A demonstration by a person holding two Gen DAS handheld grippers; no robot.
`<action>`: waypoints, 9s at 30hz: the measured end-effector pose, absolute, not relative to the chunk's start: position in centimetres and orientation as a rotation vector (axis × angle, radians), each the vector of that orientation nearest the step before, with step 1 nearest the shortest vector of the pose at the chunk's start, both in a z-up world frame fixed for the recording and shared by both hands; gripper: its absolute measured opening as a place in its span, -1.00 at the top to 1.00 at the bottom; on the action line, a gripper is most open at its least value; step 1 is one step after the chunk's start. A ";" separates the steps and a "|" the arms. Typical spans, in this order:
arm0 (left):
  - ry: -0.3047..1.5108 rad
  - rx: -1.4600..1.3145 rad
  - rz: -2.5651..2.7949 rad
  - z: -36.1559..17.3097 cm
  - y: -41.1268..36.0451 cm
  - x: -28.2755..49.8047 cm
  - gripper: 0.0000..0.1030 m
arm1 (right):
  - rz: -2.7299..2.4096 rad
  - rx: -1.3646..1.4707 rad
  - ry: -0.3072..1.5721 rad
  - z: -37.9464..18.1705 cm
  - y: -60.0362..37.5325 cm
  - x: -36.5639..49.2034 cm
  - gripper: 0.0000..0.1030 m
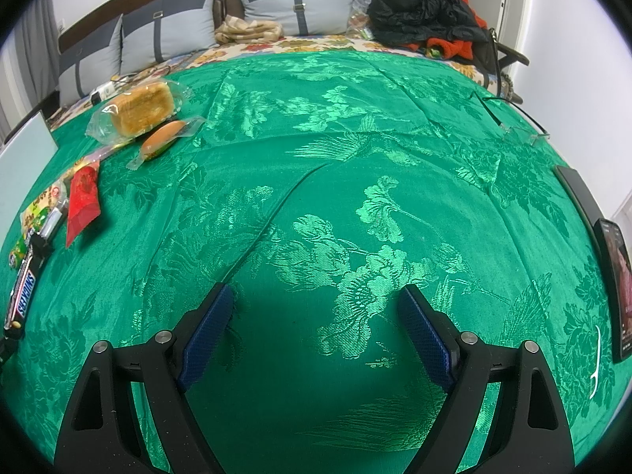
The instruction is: Organize snacks
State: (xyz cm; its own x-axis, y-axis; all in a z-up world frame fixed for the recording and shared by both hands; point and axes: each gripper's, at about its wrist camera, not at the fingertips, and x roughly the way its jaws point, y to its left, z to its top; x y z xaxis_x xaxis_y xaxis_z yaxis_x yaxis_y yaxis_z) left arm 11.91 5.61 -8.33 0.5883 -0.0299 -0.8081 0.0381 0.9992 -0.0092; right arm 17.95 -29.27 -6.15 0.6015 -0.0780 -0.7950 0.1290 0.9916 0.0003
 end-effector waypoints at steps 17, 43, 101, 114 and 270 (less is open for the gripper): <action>0.915 -0.041 -0.076 -5.1 6.8 14.1 -0.99 | -0.120 0.060 0.918 -6.2 -29.3 18.0 -0.72; 1.086 0.112 -0.223 -6.4 2.8 21.4 0.55 | -0.120 0.061 0.917 -6.2 -29.3 18.0 -0.73; 1.061 -0.066 -0.067 -6.3 7.8 11.9 0.56 | -0.120 0.062 0.916 -6.2 -29.3 17.9 -0.73; 0.993 0.011 -0.033 -7.4 7.2 12.3 -0.49 | -0.120 0.063 0.916 -6.2 -29.3 17.9 -0.73; 0.946 -0.024 0.014 -8.3 5.3 15.6 -0.99 | -0.076 0.029 0.922 -6.4 -30.7 16.8 -0.77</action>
